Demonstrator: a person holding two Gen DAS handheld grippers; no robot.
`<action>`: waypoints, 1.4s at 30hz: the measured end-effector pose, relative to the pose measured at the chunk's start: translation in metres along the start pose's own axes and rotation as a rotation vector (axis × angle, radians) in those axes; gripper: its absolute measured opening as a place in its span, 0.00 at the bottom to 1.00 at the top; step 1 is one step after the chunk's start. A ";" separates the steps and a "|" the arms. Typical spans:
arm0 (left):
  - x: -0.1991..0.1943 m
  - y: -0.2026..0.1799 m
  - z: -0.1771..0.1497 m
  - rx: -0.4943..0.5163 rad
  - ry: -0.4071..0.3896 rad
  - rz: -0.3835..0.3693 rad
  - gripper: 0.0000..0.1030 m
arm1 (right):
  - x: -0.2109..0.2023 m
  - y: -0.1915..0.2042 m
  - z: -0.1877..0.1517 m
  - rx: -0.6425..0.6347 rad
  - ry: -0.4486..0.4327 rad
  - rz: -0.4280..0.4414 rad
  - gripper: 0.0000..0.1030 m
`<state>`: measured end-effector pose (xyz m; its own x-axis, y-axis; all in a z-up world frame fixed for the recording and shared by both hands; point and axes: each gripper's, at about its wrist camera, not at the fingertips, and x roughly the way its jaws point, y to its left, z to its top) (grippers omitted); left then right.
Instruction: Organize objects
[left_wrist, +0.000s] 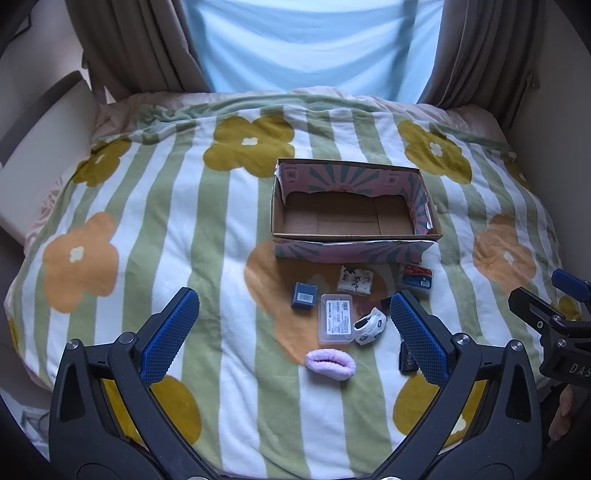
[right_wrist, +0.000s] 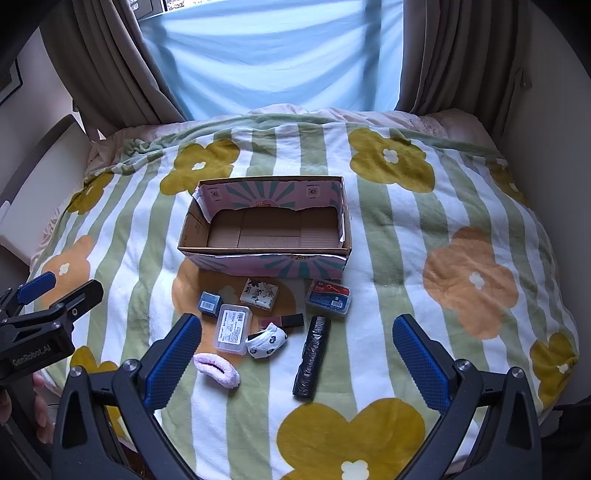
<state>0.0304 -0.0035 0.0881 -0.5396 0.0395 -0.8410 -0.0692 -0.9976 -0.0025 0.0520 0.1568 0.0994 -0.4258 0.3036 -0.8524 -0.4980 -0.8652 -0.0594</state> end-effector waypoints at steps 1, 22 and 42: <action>0.000 0.000 0.000 0.000 0.001 -0.002 1.00 | 0.000 0.000 -0.001 0.001 -0.002 -0.001 1.00; -0.008 -0.007 0.004 0.010 -0.005 -0.015 1.00 | -0.005 0.000 -0.002 0.000 -0.010 0.001 1.00; 0.001 0.000 0.002 0.022 0.006 -0.024 1.00 | -0.005 -0.003 0.000 0.010 -0.012 0.009 1.00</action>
<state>0.0287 -0.0032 0.0885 -0.5327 0.0630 -0.8440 -0.1002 -0.9949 -0.0110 0.0560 0.1581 0.1035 -0.4388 0.3008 -0.8467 -0.5015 -0.8639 -0.0471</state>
